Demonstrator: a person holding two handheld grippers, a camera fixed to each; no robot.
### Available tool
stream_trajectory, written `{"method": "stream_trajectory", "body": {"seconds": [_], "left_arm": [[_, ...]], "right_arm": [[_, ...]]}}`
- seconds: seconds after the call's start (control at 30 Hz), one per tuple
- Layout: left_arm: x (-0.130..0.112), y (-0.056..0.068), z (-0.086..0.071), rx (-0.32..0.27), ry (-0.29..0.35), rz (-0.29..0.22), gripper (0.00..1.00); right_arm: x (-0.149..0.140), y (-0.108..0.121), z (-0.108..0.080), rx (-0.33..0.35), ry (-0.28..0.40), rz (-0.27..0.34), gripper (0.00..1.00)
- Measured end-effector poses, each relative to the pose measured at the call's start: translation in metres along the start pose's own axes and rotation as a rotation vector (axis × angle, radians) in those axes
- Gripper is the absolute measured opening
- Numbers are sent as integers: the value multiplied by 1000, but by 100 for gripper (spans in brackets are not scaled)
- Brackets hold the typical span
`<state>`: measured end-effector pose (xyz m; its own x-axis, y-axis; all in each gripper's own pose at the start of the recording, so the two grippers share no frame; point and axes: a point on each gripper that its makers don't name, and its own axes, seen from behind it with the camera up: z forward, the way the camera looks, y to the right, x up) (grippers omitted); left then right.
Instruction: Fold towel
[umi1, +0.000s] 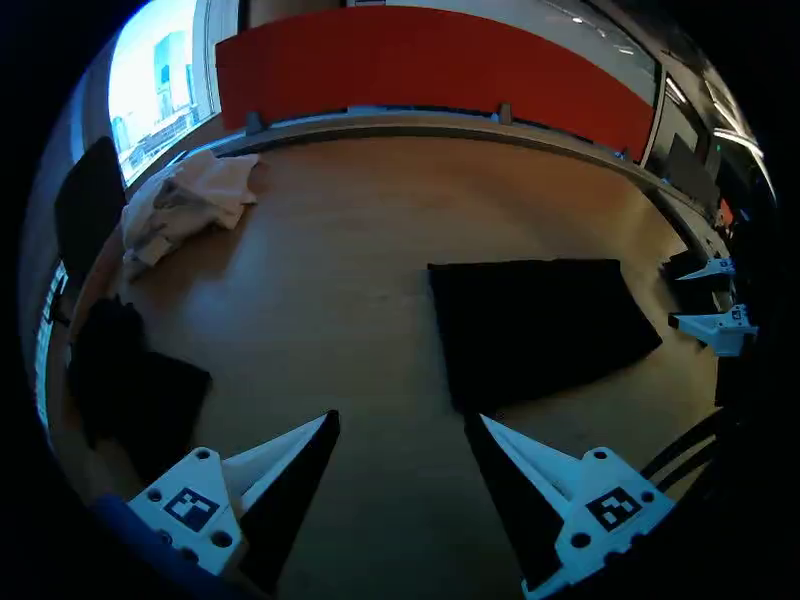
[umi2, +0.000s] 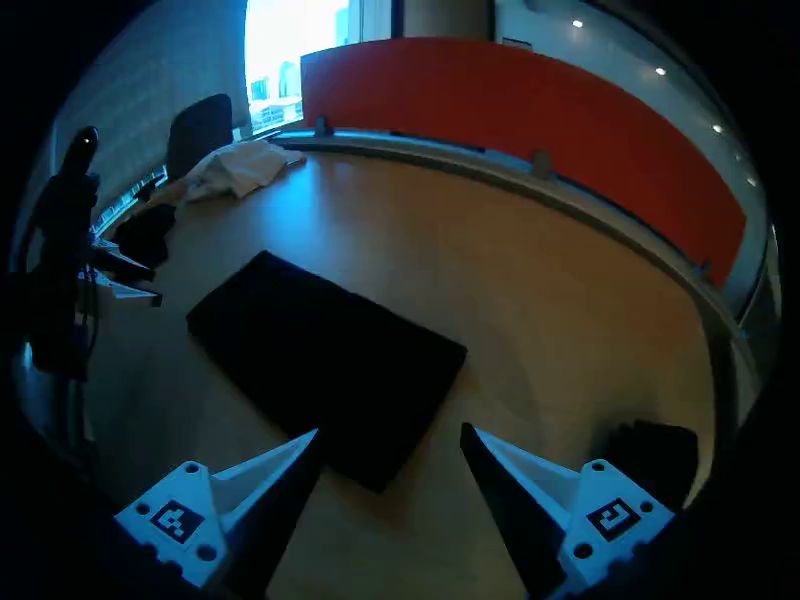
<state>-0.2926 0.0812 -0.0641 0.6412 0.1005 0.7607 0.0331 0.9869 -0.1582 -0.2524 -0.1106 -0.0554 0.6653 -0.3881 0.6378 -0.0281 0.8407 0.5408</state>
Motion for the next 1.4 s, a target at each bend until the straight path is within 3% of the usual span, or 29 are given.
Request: {"method": "stream_trajectory", "body": {"seconds": [0.6,0.97,1.07,1.27,1.4], "left_arm": [[-28,-14,-27,27,-5,-23,93],[-43,-20,-35,36,-16,-33,93],[-44,-22,-37,37,-16,-36,93],[-46,-25,-40,41,-16,-39,93],[-48,-27,-41,41,-18,-40,93]], "right_arm": [[-30,-9,8,46,-66,-68,100],[-50,-8,10,62,-114,-80,88],[-53,-9,11,73,-124,-84,80],[-56,-11,12,100,-140,-89,46],[-60,-10,14,103,-153,-103,44]]}}
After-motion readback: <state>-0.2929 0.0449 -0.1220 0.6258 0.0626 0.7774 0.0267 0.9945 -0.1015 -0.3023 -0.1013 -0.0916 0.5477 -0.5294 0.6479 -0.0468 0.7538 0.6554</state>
